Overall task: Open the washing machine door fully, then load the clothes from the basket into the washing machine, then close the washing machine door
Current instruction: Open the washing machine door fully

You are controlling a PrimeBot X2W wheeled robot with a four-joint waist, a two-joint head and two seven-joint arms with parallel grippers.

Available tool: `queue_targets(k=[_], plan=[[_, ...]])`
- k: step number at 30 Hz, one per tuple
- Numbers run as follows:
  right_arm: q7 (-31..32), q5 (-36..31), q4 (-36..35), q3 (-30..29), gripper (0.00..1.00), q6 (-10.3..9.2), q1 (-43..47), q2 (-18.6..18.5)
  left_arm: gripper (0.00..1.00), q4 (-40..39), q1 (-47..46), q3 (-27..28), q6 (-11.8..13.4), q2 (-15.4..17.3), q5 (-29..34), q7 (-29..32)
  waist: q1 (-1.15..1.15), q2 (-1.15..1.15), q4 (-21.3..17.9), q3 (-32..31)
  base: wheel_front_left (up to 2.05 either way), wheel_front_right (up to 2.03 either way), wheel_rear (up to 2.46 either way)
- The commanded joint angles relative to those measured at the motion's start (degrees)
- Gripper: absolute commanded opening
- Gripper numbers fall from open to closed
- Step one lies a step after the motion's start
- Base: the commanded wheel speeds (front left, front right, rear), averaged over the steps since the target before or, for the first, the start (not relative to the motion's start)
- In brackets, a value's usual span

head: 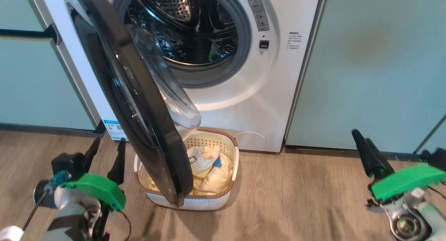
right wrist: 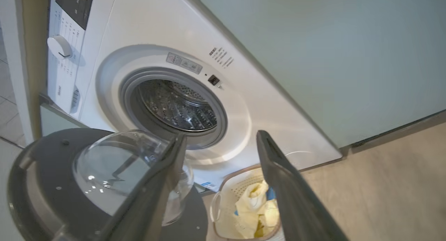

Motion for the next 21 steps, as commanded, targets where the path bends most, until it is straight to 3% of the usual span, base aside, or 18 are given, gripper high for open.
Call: queue_targets(k=[1, 7, 15, 21], plan=[[-3.44, -1.96, -0.77, 1.64, 1.00, -0.15, -1.09, -2.01, 1.00, -1.98, -1.41, 2.79, -0.05, 1.52, 0.53, -0.37, 0.00, 0.00, -0.24, -0.08, 0.00, 0.00, 0.00], [-7.02, -8.77, 2.40, 1.88, 1.00, -0.15, -1.08, -3.47, 1.00, -2.17, -1.03, 3.03, -0.05, 1.32, 0.62, -0.37, 0.00, 0.00, -0.51, -0.24, 0.00, 0.00, 0.00], [-7.11, -30.22, -0.72, -15.70, 1.00, -0.15, 4.64, 3.01, 1.00, -2.59, -0.44, 3.30, -0.05, 1.20, 0.53, -0.37, 0.00, 0.00, -0.71, -0.08, 0.00, 0.00, 0.00], [-7.12, -43.82, -2.25, -21.75, 1.00, -0.15, 8.68, 6.96, 1.00, -2.57, -0.38, 3.23, -0.05, 0.96, 0.56, -0.37, 0.00, 0.00, -0.59, 0.03, 0.00, 0.00, 0.00]])
